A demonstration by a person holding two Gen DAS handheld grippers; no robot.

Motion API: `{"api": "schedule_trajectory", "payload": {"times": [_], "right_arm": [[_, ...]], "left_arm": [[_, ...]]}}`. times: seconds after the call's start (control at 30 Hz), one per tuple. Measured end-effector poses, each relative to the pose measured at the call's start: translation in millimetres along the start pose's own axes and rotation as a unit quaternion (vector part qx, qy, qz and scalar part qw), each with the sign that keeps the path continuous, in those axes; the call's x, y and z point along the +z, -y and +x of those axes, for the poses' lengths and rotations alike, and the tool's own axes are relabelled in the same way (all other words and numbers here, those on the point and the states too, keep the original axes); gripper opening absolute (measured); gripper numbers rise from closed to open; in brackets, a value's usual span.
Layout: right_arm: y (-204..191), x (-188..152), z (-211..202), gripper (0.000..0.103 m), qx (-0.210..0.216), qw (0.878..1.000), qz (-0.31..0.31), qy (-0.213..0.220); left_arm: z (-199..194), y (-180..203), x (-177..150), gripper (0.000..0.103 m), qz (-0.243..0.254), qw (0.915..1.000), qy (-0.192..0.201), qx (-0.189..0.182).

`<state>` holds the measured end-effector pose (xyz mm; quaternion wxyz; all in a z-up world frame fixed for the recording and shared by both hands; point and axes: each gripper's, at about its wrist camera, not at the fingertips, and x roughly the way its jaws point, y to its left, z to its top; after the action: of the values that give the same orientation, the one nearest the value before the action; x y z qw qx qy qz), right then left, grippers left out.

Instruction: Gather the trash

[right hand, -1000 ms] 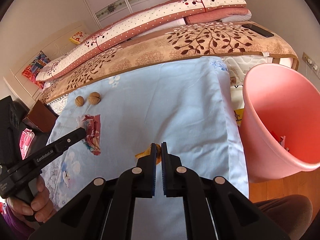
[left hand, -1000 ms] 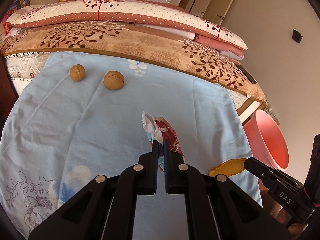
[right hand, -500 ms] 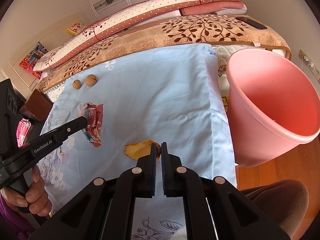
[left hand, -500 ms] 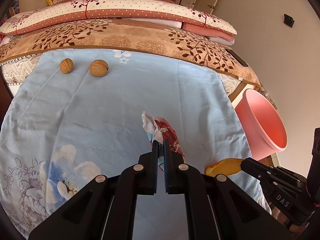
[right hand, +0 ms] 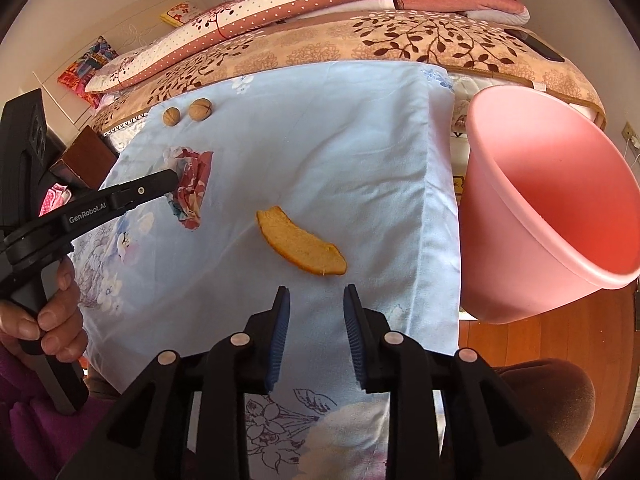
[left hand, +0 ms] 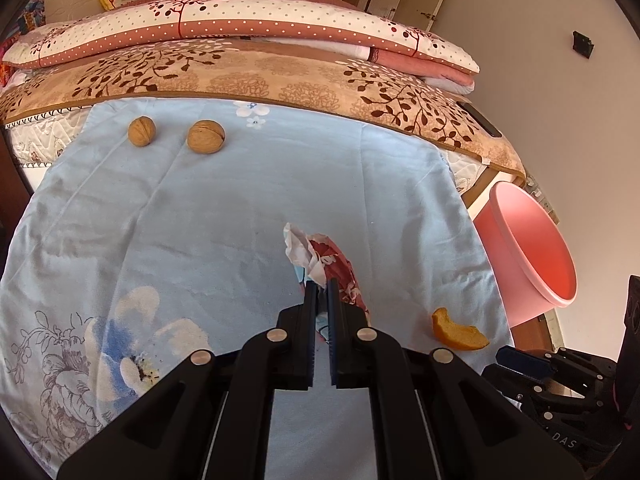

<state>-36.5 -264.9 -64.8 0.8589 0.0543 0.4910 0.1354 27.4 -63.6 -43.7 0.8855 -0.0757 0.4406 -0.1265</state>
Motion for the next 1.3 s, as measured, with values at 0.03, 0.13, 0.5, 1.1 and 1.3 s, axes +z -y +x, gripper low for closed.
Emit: {"api": "schedule_trajectory", "payload": {"times": [0.03, 0.13, 0.5, 1.1, 1.3], "right_arm": [[-1, 1, -2, 0.029, 0.001, 1.0, -0.004, 0.005], [-2, 6, -3, 0.029, 0.006, 1.0, -0.013, 0.014], [-2, 24, 27, 0.03, 0.013, 0.998, -0.054, 0.003], [12, 14, -1, 0.006, 0.029, 0.997, -0.027, 0.069], [34, 21, -29, 0.006, 0.007, 0.993, 0.014, 0.115]], "left_arm": [[0, 1, 0, 0.005, 0.001, 1.0, 0.001, -0.001], [0, 4, 2, 0.005, 0.006, 1.0, 0.004, -0.004], [1, 7, 6, 0.005, 0.013, 0.9998, 0.009, 0.012], [-4, 40, 12, 0.005, 0.059, 0.9977, 0.033, -0.005], [-14, 61, 24, 0.005, 0.075, 0.9954, 0.047, -0.038]]}}
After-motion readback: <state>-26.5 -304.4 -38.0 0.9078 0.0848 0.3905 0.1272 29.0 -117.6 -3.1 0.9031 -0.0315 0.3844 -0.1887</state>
